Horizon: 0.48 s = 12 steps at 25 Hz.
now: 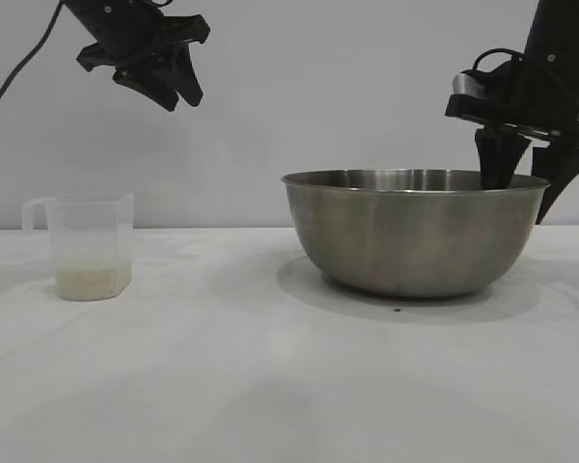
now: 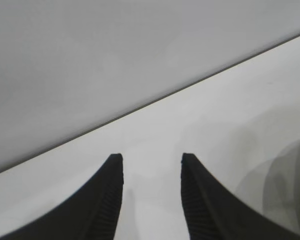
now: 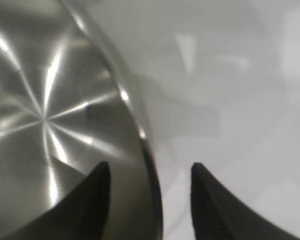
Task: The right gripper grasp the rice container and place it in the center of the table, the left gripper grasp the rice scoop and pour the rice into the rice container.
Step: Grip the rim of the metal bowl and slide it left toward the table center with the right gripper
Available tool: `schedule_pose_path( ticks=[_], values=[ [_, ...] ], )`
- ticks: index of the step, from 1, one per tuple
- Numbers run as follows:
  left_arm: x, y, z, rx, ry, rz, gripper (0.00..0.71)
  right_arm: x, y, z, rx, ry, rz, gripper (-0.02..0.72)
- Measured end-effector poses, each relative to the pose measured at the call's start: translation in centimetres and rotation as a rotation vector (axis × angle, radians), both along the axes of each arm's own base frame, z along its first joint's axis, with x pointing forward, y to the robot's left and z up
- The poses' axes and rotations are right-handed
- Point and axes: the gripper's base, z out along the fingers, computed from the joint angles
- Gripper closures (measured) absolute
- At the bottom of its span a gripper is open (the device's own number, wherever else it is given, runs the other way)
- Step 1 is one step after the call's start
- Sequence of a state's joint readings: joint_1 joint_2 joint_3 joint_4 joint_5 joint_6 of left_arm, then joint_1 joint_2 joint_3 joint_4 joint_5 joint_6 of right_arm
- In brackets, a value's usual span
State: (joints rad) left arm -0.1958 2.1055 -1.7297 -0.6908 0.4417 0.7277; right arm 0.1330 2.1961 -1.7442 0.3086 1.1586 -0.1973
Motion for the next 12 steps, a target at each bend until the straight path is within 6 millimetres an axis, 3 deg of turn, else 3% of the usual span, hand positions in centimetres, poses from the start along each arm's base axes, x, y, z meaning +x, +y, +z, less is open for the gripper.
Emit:
schedule_pose_path(
  ticks=[8,9,10,12],
  values=[
    [0.0,0.0,0.0,0.0,0.0,0.0,0.48,-0.7,4.5,0.1,0.025,-0.031,0.08,0.703],
    [0.0,0.0,0.0,0.0,0.0,0.0,0.48,-0.8,4.6,0.1,0.025,-0.032,0.082,0.654],
    [0.0,0.0,0.0,0.0,0.0,0.0,0.48,-0.7,4.6,0.1,0.025,-0.033,0.081,0.654],
    [0.0,0.0,0.0,0.0,0.0,0.0,0.48,-0.7,4.5,0.0,0.015,-0.039,0.084,0.498]
  ],
)
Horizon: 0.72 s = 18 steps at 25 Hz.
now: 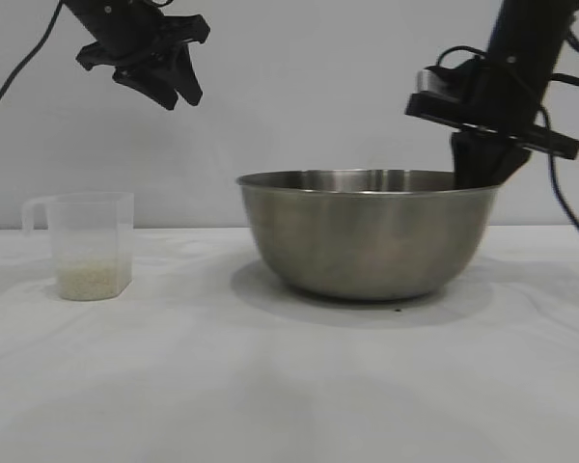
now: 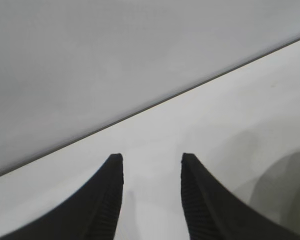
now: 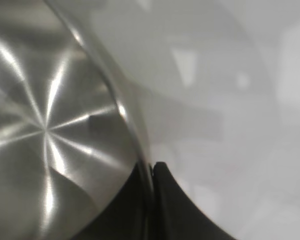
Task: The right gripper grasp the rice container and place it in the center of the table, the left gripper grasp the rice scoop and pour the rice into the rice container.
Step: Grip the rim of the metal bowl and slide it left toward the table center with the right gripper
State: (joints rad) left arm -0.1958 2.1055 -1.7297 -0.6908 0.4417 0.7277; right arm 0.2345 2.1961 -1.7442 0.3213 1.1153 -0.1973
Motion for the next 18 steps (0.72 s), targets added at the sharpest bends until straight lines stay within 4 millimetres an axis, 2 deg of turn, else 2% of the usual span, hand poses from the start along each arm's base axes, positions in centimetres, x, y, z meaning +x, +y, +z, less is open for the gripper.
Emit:
schedule_pose_path(
  ticks=[3,5,7,8,9,12,15,17,18],
  values=[
    [0.0,0.0,0.0,0.0,0.0,0.0,0.48,-0.2,-0.1,0.4,-0.005,0.002,0.012,0.241],
    [0.0,0.0,0.0,0.0,0.0,0.0,0.48,-0.4,-0.1,1.4,-0.005,-0.016,0.022,0.181],
    [0.0,0.0,0.0,0.0,0.0,0.0,0.48,-0.6,-0.3,3.2,-0.004,-0.07,0.027,0.194],
    [0.0,0.0,0.0,0.0,0.0,0.0,0.48,-0.6,-0.4,4.4,-0.004,-0.115,0.034,0.245],
    [0.0,0.0,0.0,0.0,0.0,0.0,0.48,-0.7,-0.5,5.5,-0.006,-0.164,0.048,0.257],
    [0.0,0.0,0.0,0.0,0.0,0.0,0.48,-0.9,-0.7,7.4,0.001,-0.327,0.079,0.25],
    [0.0,0.0,0.0,0.0,0.0,0.0,0.48,-1.8,-0.9,5.7,0.018,-0.395,0.062,0.25],
    [0.0,0.0,0.0,0.0,0.0,0.0,0.48,-3.3,-1.4,4.3,0.013,-0.405,0.047,0.25],
    [0.0,0.0,0.0,0.0,0.001,-0.001,0.48,-4.1,-1.6,4.2,0.013,-0.432,0.039,0.25]
  ],
)
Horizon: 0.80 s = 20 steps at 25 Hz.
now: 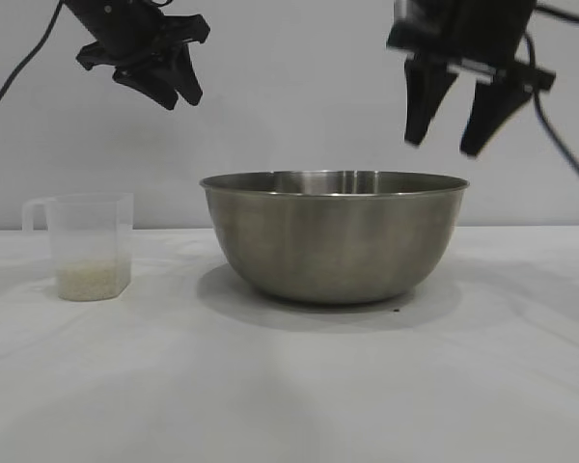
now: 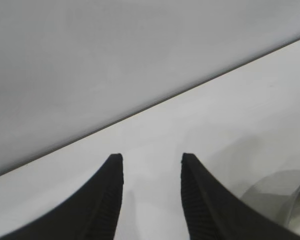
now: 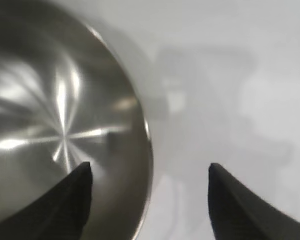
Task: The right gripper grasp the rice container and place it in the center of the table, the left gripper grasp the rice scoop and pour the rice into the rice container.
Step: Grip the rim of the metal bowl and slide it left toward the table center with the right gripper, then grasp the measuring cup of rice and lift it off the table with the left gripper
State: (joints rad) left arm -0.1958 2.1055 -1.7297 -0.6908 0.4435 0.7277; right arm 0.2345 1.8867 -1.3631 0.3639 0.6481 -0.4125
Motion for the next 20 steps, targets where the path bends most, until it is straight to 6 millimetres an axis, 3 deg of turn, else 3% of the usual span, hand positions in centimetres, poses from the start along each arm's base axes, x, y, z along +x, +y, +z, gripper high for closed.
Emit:
schedule_pose_path(
  ticks=[9,20],
  values=[
    [0.0,0.0,0.0,0.0,-0.001,0.001,0.48,-12.6,-3.3,3.0,0.041,-0.18,-0.052,0.25],
    [0.0,0.0,0.0,0.0,-0.001,0.001,0.48,-24.9,-5.7,7.0,0.097,-0.199,-0.029,0.25]
  ],
)
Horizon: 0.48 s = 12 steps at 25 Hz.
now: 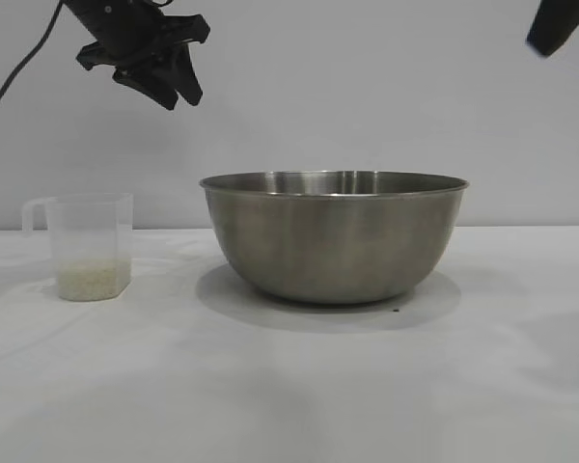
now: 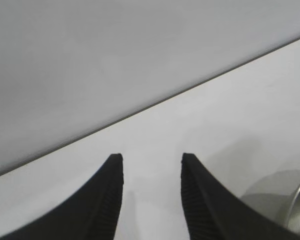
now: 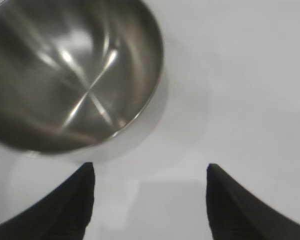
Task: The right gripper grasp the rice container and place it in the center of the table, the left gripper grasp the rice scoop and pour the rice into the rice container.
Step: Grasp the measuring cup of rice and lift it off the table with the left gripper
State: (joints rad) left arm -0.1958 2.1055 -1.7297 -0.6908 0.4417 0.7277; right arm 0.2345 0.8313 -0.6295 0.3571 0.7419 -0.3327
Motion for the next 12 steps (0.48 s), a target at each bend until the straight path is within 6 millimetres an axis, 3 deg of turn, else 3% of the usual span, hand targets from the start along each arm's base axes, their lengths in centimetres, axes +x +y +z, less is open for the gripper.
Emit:
schedule_pose_path(
  ticks=[8,12],
  values=[
    [0.0,0.0,0.0,0.0,0.0,0.0,0.48,-8.2,-2.9,1.6,-0.085,-0.094,-0.033,0.25],
    [0.0,0.0,0.0,0.0,0.0,0.0,0.48,-10.4,-3.5,1.2,-0.094,-0.131,-0.032,0.25]
  ],
)
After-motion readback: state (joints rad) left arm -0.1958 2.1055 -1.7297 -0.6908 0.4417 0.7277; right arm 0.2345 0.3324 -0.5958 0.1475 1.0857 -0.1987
